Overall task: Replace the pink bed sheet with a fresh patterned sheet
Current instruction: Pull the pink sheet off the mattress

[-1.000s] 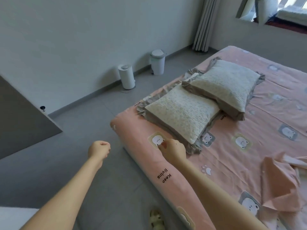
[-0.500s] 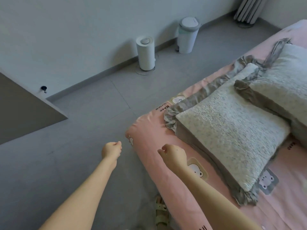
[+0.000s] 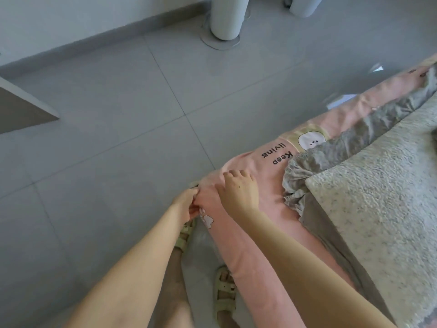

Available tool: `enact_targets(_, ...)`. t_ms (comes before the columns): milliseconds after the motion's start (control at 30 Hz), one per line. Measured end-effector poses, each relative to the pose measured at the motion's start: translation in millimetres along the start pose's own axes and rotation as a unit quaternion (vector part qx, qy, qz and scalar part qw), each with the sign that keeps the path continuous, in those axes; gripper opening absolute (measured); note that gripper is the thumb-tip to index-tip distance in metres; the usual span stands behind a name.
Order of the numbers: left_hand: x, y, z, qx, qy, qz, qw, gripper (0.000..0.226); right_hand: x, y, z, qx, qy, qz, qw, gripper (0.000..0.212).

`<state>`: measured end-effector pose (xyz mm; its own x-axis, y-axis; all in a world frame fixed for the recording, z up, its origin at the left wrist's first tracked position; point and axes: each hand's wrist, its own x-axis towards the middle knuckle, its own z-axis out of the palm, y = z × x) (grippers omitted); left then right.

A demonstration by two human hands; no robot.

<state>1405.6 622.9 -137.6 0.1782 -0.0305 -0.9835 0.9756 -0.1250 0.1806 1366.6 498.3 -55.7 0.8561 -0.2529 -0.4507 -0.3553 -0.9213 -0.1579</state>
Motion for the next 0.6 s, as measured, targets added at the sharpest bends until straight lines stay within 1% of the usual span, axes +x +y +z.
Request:
enact_targets(67,12.8,3.0,-6.7,-0.002,-0.024,-0.044,0.999,0.024,29.3,-19.5,9.6,-0.054,-0.060,0.048,0.996,0.052)
enact_targets(133,23.1,3.0,-10.0,0.003,-0.042,-0.070,0.997,0.031,50.1,-31.4,17.2,-0.122,-0.108,0.098,0.982,0.062)
enact_targets(167,27.4,3.5,-11.2,0.028,-0.034,-0.068,0.997,0.035,57.7,-35.1,20.2,-0.152,-0.120,0.113,0.975,0.059)
enact_targets(200,31.8,3.6,-12.1,0.067,-0.019,-0.054,0.996,0.038,64.7,-36.9,23.9,-0.164,-0.123,0.121,0.971,0.052)
enact_targets(267,36.4,6.3,-16.2,0.146,0.002,-0.012,0.989,0.037,77.1,-39.6,28.1,-0.153,-0.139,0.133,0.969,0.028)
enact_targets(300,36.2,6.8,-17.3,0.175,-0.002,0.007,0.985,0.036,79.9,-40.0,27.4,-0.146,-0.152,0.139,0.968,0.021)
enact_targets(367,32.1,7.0,-20.5,0.197,-0.027,0.020,0.980,0.035,83.2,-42.0,23.2,-0.134,-0.175,0.143,0.965,0.024)
enact_targets(467,12.7,7.4,-28.9,0.144,-0.062,-0.016,0.988,0.035,77.7,-44.0,11.2,-0.104,-0.173,0.149,0.968,0.023)
enact_targets(533,-10.0,11.9,-38.5,0.141,-0.089,0.005,0.986,0.034,65.8,-44.2,-3.5,-0.071,-0.160,0.147,0.973,0.020)
enact_targets(600,-39.1,16.6,-44.8,0.160,-0.116,0.057,0.979,0.029,50.4,-48.0,-21.3,-0.040,-0.160,0.141,0.976,0.041)
